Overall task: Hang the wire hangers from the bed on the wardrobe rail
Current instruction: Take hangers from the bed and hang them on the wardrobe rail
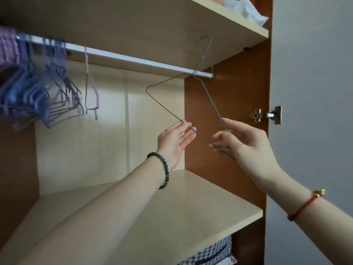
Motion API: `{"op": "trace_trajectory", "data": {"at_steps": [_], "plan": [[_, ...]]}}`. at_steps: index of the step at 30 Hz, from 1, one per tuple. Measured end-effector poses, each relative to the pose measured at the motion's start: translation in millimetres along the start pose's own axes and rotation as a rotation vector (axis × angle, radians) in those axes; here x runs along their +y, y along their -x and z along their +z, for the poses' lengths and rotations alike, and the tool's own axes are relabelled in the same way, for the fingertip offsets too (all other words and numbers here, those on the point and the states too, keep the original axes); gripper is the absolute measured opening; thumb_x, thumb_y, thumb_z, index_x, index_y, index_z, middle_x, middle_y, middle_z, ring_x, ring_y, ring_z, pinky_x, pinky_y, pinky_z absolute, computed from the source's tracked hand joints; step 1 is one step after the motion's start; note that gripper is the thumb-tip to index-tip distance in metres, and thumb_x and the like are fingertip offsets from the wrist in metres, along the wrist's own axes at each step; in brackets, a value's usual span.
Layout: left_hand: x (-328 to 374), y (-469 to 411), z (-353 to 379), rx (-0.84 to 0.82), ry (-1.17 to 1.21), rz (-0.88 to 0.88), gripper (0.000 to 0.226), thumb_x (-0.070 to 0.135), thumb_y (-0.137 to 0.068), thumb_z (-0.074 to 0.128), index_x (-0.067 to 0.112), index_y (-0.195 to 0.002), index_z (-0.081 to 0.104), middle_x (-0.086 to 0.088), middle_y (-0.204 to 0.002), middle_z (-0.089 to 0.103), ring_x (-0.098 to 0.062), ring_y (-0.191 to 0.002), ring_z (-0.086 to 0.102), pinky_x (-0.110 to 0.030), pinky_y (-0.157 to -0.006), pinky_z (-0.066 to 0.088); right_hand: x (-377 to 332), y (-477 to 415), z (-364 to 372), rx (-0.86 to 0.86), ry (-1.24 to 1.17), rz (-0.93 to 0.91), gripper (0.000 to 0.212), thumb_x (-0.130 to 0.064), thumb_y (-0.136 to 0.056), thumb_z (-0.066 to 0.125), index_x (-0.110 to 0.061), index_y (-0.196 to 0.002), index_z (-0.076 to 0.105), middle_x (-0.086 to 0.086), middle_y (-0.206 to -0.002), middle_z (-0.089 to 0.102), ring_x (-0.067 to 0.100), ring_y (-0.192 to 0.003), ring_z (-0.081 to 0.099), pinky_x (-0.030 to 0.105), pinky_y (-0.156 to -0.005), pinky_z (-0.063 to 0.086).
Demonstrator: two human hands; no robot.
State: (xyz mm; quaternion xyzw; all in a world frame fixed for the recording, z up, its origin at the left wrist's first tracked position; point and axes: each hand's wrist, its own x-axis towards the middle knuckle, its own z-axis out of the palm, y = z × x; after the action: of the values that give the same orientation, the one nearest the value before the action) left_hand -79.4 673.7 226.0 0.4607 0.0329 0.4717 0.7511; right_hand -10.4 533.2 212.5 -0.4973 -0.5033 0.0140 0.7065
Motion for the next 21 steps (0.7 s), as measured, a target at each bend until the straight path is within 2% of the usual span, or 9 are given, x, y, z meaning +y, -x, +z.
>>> {"op": "trace_trajectory", "data": {"at_steps": [4, 5, 7, 9, 11, 13, 16, 18, 21], "plan": [[30.8, -26.9, -30.0, 0.066, -0.008, 0.069, 0.030, 0.003, -0.091, 0.051, -0.005, -0.121, 0.051, -0.006, -0.082, 0.059, -0.010, -0.064, 0.065, -0.014, -0.055, 0.055, 1.2, -34.8, 47.2, -0.052, -0.001, -0.043, 0.036, -0.001, -0.093, 0.042, -0.004, -0.128, 0.048, 0.010, -0.081, 0.064, 0.024, -0.069, 0.068, 0.024, -0.068, 0.058], [39.2, -32.9, -36.5, 0.079, -0.002, 0.080, 0.028, 0.002, -0.092, 0.050, -0.003, -0.119, 0.051, -0.007, -0.081, 0.058, -0.010, -0.065, 0.065, -0.014, -0.055, 0.055, 1.0, -42.9, 58.7, -0.063, 0.009, -0.052, 0.036, -0.001, -0.092, 0.042, -0.004, -0.128, 0.048, 0.010, -0.081, 0.064, 0.026, -0.071, 0.068, 0.024, -0.068, 0.058], [55.3, -44.9, -48.5, 0.109, -0.003, 0.099, 0.010, 0.001, -0.093, 0.048, 0.001, -0.100, 0.054, -0.006, -0.078, 0.058, -0.009, -0.063, 0.064, -0.013, -0.056, 0.055, -0.1, -58.9, 80.6, -0.092, 0.038, -0.072, 0.037, -0.002, -0.092, 0.042, -0.005, -0.128, 0.049, 0.010, -0.083, 0.065, 0.028, -0.074, 0.070, 0.025, -0.069, 0.059], [70.8, -55.2, -58.8, 0.138, -0.021, 0.137, 0.015, 0.001, -0.093, 0.046, 0.004, -0.081, 0.053, -0.005, -0.071, 0.058, -0.007, -0.054, 0.064, -0.013, -0.054, 0.055, -2.2, -75.4, 102.9, -0.123, 0.059, -0.094, 0.037, -0.004, -0.091, 0.043, -0.006, -0.127, 0.050, 0.007, -0.082, 0.066, 0.028, -0.076, 0.070, 0.029, -0.072, 0.059], [82.1, -64.1, -65.9, 0.166, -0.021, 0.176, 0.022, 0.002, -0.094, 0.045, 0.005, -0.074, 0.052, -0.004, -0.065, 0.060, -0.005, -0.047, 0.063, -0.013, -0.051, 0.054, -6.4, -89.0, 121.0, -0.146, 0.084, -0.122, 0.036, -0.005, -0.092, 0.042, -0.005, -0.128, 0.049, 0.005, -0.079, 0.065, 0.028, -0.075, 0.070, 0.031, -0.075, 0.059], [94.9, -73.8, -74.1, 0.193, -0.029, 0.210, 0.023, 0.005, -0.096, 0.044, 0.006, -0.074, 0.050, -0.005, -0.068, 0.057, -0.008, -0.053, 0.063, -0.014, -0.050, 0.054, -12.6, -102.7, 140.8, -0.168, 0.100, -0.143, 0.036, -0.006, -0.093, 0.041, -0.004, -0.128, 0.048, 0.007, -0.079, 0.063, 0.029, -0.076, 0.069, 0.033, -0.076, 0.058], [112.2, -87.4, -88.9, 0.210, -0.031, 0.225, 0.019, 0.010, -0.097, 0.042, 0.008, -0.079, 0.048, -0.005, -0.074, 0.054, -0.014, -0.070, 0.058, -0.016, -0.056, 0.056, -18.7, -120.4, 169.0, -0.189, 0.131, -0.153, 0.036, -0.004, -0.091, 0.039, -0.001, -0.125, 0.051, 0.007, -0.079, 0.062, 0.033, -0.075, 0.067, 0.042, -0.082, 0.055], [120.8, -93.4, -98.7, 0.211, -0.049, 0.210, 0.015, 0.013, -0.097, 0.042, 0.009, -0.084, 0.048, -0.003, -0.078, 0.054, -0.014, -0.073, 0.057, -0.019, -0.061, 0.055, -21.6, -129.9, 187.0, -0.197, 0.154, -0.171, 0.032, -0.003, -0.089, 0.038, 0.004, -0.114, 0.057, 0.014, -0.080, 0.064, 0.038, -0.079, 0.067, 0.048, -0.084, 0.053], [130.5, -100.9, -113.6, 0.233, -0.072, 0.194, 0.012, 0.015, -0.097, 0.043, 0.010, -0.089, 0.049, -0.001, -0.080, 0.055, -0.012, -0.074, 0.058, -0.023, -0.066, 0.050, -23.8, -141.2, 209.1, -0.213, 0.157, -0.154, 0.030, -0.003, -0.088, 0.037, 0.009, -0.106, 0.058, 0.024, -0.088, 0.068, 0.041, -0.084, 0.065, 0.049, -0.085, 0.052]]}}
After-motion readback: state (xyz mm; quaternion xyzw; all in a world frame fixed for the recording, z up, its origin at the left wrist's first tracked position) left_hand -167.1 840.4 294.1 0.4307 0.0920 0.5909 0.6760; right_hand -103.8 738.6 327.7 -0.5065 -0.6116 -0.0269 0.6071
